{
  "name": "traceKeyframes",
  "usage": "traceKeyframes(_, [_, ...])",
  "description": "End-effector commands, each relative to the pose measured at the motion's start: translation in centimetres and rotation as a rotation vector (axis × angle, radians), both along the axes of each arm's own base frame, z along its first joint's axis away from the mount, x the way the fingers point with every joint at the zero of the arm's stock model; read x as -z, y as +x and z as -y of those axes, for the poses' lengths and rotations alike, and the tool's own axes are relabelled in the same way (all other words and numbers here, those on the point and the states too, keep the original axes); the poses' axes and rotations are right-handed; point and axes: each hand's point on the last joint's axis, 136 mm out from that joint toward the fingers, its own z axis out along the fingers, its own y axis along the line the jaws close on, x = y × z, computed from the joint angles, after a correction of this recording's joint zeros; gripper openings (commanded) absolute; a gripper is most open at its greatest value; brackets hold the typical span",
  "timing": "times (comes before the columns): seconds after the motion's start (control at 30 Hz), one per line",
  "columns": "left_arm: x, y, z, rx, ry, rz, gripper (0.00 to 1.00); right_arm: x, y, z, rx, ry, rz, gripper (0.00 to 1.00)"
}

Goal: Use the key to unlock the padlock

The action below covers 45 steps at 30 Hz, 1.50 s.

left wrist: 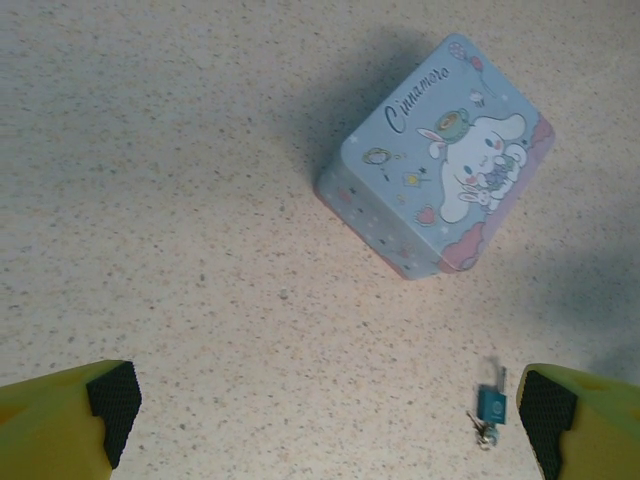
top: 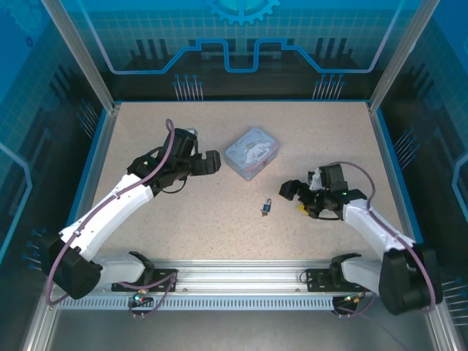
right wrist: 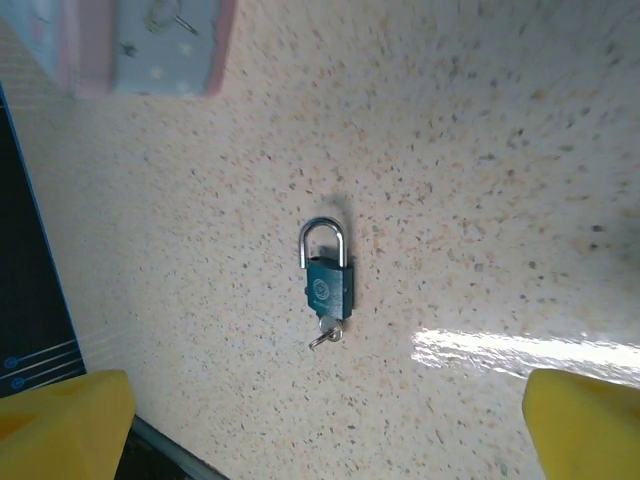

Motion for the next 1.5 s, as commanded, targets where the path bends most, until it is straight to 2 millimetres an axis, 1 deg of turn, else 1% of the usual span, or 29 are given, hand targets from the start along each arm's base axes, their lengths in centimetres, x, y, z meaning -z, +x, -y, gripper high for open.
traceKeyframes(0.0, [-1.9, 1.0, -2.1, -0.055, 0.061, 0.159, 0.99, -2.8, -0.1, 3.1, 0.015, -0.175, 0.050, 1.00])
traceKeyframes(0.1, [-2.7, 1.1, -3.7, -0.080, 0.126, 0.278, 0.99, -5.4, 1.1, 5.7, 0.084, -0.293, 0.128, 1.00])
traceKeyframes(0.13, [-3.0, 1.1, -4.3, -0.098, 0.144, 0.310, 0.99, -5.7, 1.4, 6.7, 0.115, -0.327, 0.139, 1.00])
traceKeyframes(0.17, [-3.0, 1.1, -5.0, -0.122, 0.169, 0.334, 0.99, -6.9, 2.0, 7.7, 0.159, -0.358, 0.172, 1.00])
traceKeyframes(0.2, [-3.2, 1.0, -5.5, -0.133, 0.190, 0.360, 0.99, -7.7, 2.5, 8.6, 0.200, -0.382, 0.199, 1.00])
traceKeyframes(0.3, [-2.9, 0.7, -6.9, -0.156, 0.273, 0.399, 0.99, -9.2, 3.3, 12.1, 0.369, -0.507, 0.289, 1.00])
traceKeyframes(0.33, [-2.7, 0.6, -7.5, -0.174, 0.294, 0.402, 0.99, -9.1, 3.5, 13.0, 0.413, -0.540, 0.312, 1.00])
traceKeyframes(0.4, [-2.1, 0.7, -8.3, -0.167, 0.334, 0.421, 0.99, -9.6, 3.8, 15.0, 0.529, -0.597, 0.378, 1.00])
traceKeyframes(0.47, [-1.4, 0.7, -9.5, -0.172, 0.371, 0.440, 0.99, -9.6, 4.1, 16.0, 0.576, -0.639, 0.435, 1.00])
traceKeyframes(0.57, [-0.1, 1.1, -11.8, -0.207, 0.409, 0.449, 0.99, -8.9, 5.0, 16.3, 0.527, -0.713, 0.475, 1.00])
traceKeyframes(0.67, [1.7, 1.9, -13.2, -0.228, 0.421, 0.455, 0.99, -7.0, 5.9, 16.9, 0.519, -0.779, 0.433, 1.00])
traceKeyframes(0.77, [3.8, 2.9, -13.4, -0.213, 0.448, 0.450, 0.99, -5.5, 6.9, 17.3, 0.524, -0.814, 0.420, 1.00])
traceKeyframes(0.9, [6.0, 4.2, -13.1, -0.211, 0.446, 0.465, 0.99, -4.6, 8.0, 17.3, 0.530, -0.834, 0.481, 1.00])
traceKeyframes(1.0, [7.2, 4.9, -13.3, -0.232, 0.432, 0.470, 0.99, -3.9, 8.3, 17.6, 0.543, -0.859, 0.490, 1.00])
traceKeyframes(1.13, [9.0, 5.3, -14.0, -0.258, 0.421, 0.457, 0.99, -2.8, 8.6, 17.9, 0.546, -0.893, 0.500, 1.00])
traceKeyframes(1.27, [10.2, 5.5, -14.6, -0.278, 0.412, 0.471, 0.99, -2.0, 9.2, 17.7, 0.541, -0.898, 0.546, 1.00])
traceKeyframes(1.4, [10.4, 6.0, -14.9, -0.269, 0.422, 0.463, 0.99, -0.3, 9.8, 17.2, 0.499, -0.912, 0.559, 1.00])
traceKeyframes(1.47, [10.4, 6.4, -15.0, -0.255, 0.424, 0.478, 0.99, -0.1, 10.1, 17.0, 0.471, -0.920, 0.557, 1.00])
